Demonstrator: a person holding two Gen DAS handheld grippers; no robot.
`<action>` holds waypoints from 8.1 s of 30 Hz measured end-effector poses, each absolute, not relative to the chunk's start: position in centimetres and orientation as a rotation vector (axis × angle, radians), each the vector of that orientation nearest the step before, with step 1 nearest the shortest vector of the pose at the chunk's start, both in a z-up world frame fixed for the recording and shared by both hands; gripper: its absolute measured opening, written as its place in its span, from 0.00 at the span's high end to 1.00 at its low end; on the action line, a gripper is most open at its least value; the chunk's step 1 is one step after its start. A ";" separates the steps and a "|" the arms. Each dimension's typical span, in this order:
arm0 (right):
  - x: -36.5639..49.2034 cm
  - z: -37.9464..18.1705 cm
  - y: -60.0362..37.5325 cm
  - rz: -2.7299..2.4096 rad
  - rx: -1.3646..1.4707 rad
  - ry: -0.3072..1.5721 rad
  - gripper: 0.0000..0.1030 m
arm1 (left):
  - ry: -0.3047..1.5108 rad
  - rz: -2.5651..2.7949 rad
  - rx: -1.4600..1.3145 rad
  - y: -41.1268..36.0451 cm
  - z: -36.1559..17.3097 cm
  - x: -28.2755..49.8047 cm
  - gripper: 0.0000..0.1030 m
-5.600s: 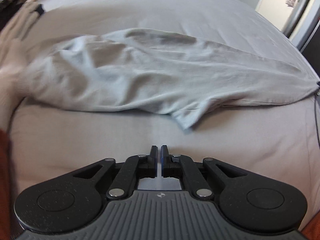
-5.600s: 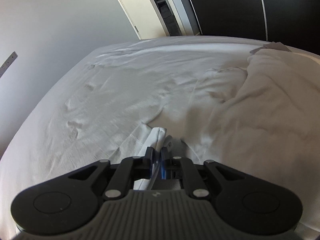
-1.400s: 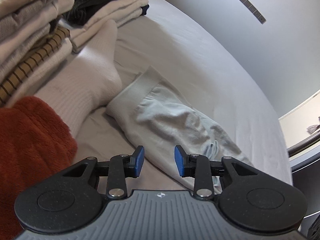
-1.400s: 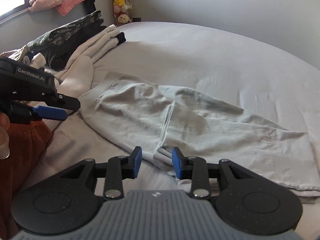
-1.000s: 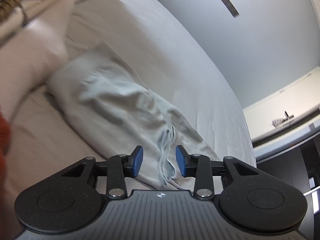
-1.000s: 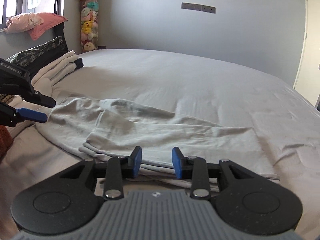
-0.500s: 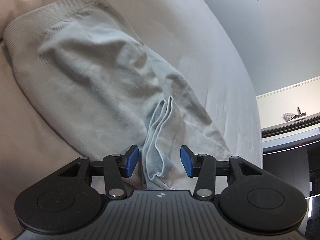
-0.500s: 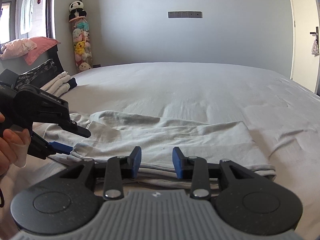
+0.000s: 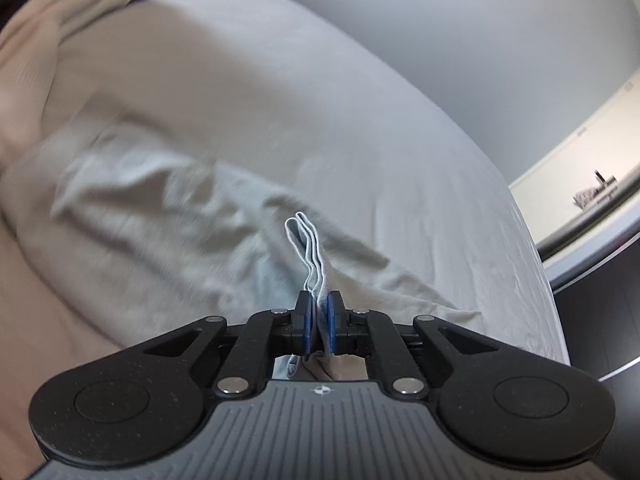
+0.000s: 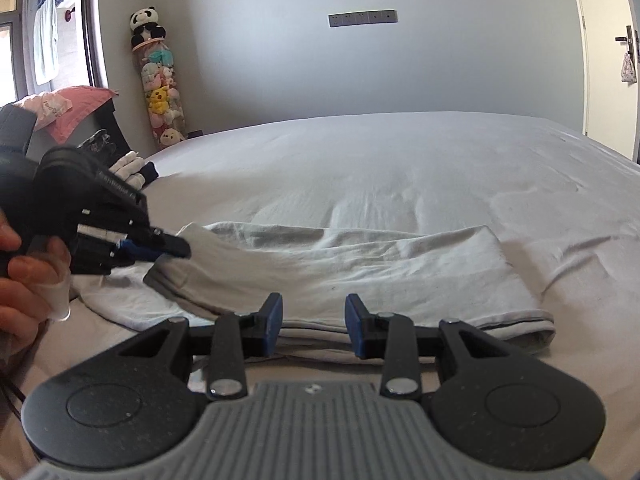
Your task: Fold clothes
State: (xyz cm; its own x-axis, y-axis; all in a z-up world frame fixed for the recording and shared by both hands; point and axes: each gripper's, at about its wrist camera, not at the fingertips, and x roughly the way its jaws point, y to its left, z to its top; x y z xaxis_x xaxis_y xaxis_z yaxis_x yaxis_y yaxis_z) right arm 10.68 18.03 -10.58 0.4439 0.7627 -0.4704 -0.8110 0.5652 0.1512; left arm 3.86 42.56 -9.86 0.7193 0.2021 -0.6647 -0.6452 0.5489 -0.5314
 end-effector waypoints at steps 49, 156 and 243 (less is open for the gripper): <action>14.8 -14.7 21.6 0.727 -0.226 0.620 0.57 | 0.862 0.767 -0.504 55.4 -6.7 -2.9 0.92; 21.8 -11.0 -2.1 0.365 0.429 1.095 0.76 | 0.714 0.811 -0.736 34.8 -7.6 -13.7 0.74; 25.8 -6.2 3.0 1.046 0.703 1.209 0.91 | 0.946 0.188 -0.129 23.5 -10.5 4.0 0.86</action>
State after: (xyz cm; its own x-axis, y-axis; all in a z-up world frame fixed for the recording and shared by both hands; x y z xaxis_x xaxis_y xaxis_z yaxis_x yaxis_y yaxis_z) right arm 25.85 3.02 -6.24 0.0152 0.9170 -0.3986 -0.2623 0.3883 0.8834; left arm 4.01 23.51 -10.52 0.5704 0.1037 -0.8148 -0.2164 0.9759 -0.0273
